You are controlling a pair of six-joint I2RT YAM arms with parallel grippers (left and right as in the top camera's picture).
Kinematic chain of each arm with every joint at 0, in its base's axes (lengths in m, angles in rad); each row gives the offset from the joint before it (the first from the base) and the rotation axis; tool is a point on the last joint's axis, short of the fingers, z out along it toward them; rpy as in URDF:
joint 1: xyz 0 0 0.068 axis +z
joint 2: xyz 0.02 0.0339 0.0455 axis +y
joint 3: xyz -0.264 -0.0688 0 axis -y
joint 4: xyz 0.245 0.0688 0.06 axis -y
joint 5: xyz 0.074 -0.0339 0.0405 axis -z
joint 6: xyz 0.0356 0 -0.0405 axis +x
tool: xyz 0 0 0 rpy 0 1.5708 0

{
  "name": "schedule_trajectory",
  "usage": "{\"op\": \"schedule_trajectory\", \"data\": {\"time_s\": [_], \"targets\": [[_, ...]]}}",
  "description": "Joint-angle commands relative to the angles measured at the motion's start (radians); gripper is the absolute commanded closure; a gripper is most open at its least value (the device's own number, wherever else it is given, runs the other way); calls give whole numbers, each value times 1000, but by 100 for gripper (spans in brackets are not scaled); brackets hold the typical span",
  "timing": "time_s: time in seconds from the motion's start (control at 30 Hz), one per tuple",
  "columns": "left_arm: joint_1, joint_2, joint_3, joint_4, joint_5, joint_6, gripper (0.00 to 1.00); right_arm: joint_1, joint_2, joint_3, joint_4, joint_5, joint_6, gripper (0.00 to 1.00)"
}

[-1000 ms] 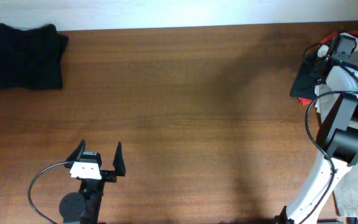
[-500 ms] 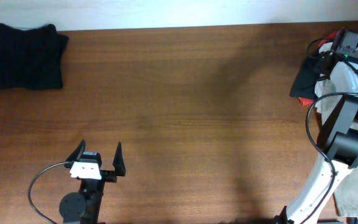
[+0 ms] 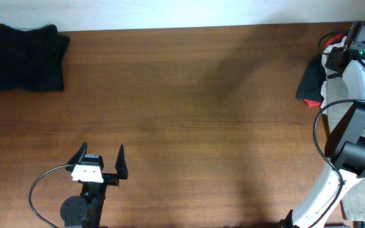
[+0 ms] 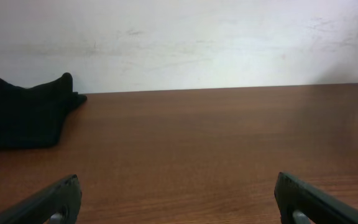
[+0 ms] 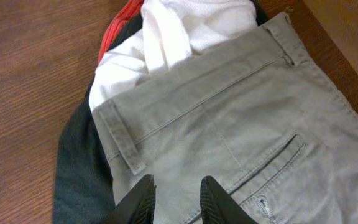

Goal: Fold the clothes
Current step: 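Close the right gripper on the khaki shorts waistband edge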

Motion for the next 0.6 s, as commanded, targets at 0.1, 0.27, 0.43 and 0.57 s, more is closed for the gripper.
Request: {"op": "schedule_trajectory", "data": {"time_s": [0.1, 0.27, 0.43, 0.57], "targets": [[-4, -4, -7, 0, 0, 11, 1, 8, 84, 23, 24, -124, -27, 53], [-4, -4, -7, 0, 0, 11, 1, 87, 87, 23, 66, -6, -124, 32], [-4, -4, -7, 0, 0, 11, 1, 69, 143, 23, 93, 60, -127, 32], [-4, -4, -7, 0, 0, 11, 1, 45, 145, 23, 126, 75, -127, 33]]}}
